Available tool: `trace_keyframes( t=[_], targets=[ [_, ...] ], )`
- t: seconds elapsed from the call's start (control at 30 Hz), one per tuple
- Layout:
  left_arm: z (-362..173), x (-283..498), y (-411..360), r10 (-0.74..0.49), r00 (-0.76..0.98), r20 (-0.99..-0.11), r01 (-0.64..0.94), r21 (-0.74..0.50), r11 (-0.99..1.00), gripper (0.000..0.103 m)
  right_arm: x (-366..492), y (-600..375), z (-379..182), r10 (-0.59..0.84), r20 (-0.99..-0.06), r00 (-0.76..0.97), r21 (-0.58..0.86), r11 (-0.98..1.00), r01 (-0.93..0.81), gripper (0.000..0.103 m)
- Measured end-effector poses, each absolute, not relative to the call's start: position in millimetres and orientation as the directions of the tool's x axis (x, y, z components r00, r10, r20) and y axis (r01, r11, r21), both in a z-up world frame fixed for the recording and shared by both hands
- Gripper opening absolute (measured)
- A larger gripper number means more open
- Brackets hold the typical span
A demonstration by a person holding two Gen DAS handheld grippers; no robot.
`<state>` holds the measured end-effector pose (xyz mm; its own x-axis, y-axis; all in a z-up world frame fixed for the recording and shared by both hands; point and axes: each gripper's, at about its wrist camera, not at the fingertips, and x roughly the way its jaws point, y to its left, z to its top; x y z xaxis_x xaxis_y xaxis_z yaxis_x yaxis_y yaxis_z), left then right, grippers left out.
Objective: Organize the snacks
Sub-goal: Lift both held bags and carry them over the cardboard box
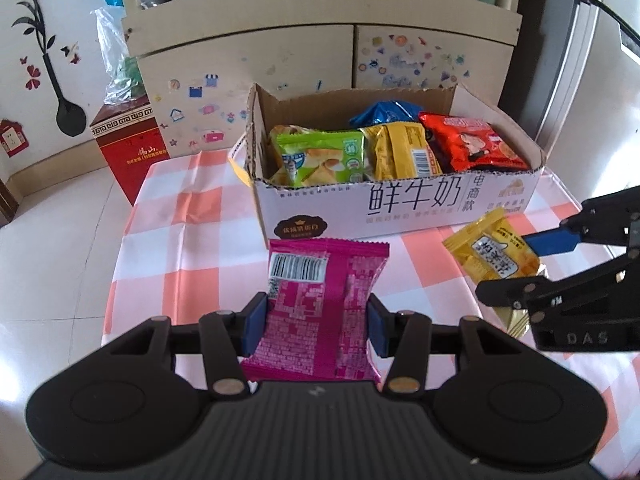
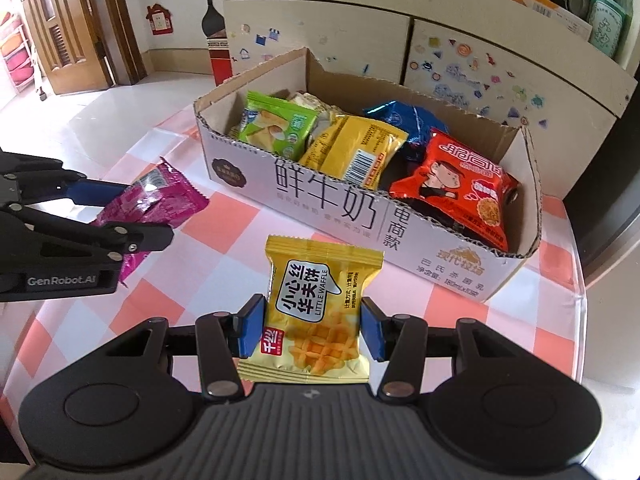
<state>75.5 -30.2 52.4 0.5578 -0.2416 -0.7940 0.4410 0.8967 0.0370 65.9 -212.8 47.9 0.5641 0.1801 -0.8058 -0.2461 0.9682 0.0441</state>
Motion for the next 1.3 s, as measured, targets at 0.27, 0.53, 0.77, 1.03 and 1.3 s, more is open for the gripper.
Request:
trace_keyframes(
  t=[0.27, 0.53, 0.77, 1.03, 1.3],
  targets=[
    [59.8, 75.2, -31.5, -0.242, 0.583, -0.776, 0.428, 0.041, 0.903, 0.050, 64.7, -208.5, 52.1, 0.190, -0.798, 0.572, 0.043, 0.965, -0.259, 0.057],
    [79.9, 79.0, -31.1, -0.252, 0.641, -0.725, 0.397, 0.032, 0.917, 0.050, 67.4, -213.1, 70.5, 0.185, -0.756, 0.628, 0.042, 0.971, -0.236, 0.057],
    [98.6, 95.0, -33.7, -0.273, 0.680, -0.681, 0.363, -0.012, 0.932, 0.050, 73.5, -220.4, 98.3, 0.184, -0.682, 0.708, 0.057, 0.978, -0.199, 0.057],
    [115.7, 116.6, -47.9, -0.267, 0.729, -0.631, 0.344, 0.000, 0.939, 0.050, 83.6, -235.2, 117.4, 0.139, -0.614, 0.777, 0.059, 0.990, -0.130, 0.057],
    [117.2, 142.8, -63.6, -0.271, 0.736, -0.620, 0.353, 0.010, 0.936, 0.050, 93.2, -251.7, 123.8, 0.089, -0.578, 0.811, 0.075, 0.996, -0.056, 0.057]
  ],
)
